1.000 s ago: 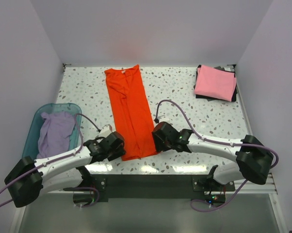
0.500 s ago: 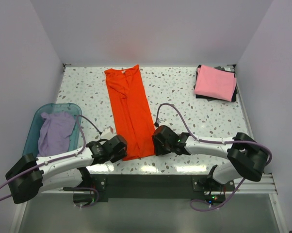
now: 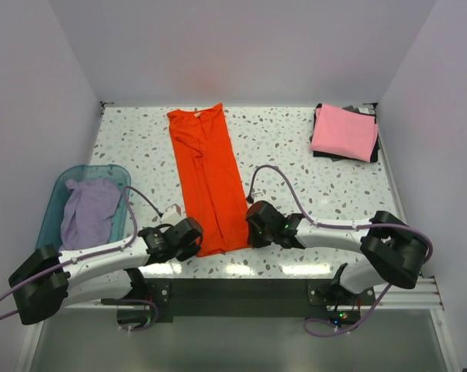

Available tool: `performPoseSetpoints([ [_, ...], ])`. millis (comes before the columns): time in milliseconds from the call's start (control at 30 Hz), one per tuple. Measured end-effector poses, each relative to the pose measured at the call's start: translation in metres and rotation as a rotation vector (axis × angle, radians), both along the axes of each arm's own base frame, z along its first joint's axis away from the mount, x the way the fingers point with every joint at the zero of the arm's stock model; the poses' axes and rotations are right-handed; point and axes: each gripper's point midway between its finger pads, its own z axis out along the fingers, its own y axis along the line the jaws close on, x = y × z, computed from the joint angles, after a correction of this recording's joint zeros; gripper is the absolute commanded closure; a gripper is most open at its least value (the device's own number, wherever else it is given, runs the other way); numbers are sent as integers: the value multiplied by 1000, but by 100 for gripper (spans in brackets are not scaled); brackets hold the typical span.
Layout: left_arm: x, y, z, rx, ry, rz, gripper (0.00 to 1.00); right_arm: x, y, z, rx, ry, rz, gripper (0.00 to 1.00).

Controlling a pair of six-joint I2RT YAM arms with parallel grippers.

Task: Fold and stack the t-shirts
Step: Fold the tshirt

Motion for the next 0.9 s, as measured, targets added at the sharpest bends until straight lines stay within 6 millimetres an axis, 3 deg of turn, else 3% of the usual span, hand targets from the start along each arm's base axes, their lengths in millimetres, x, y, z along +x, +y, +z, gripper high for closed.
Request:
performPoseSetpoints([
  [200,-10,-3,1,-15,4,-33,100,-10,-8,1,6,5,6,100],
  [400,-52,-16,0,1,59,-144,100,-62,-15,8,-9,10,97,100],
  [500,-68,-14,3,36,91,-170,100,-75,-19,16,-12,2,110,100],
  [600,-62,-14,13,42,66,-144,100,-68,-29,26,-50,-33,70,100],
  [700,-39,-19,35,22,11,-100,100,-49,-25,50,-71,-94,35,100],
  [833,10,-16,62,15,-74,-17,100,-2,-5,90,-51,-179,-24,100],
  [900,32,-10,70,40,-106,8,100,25,-2,100,-56,-203,-60,100],
])
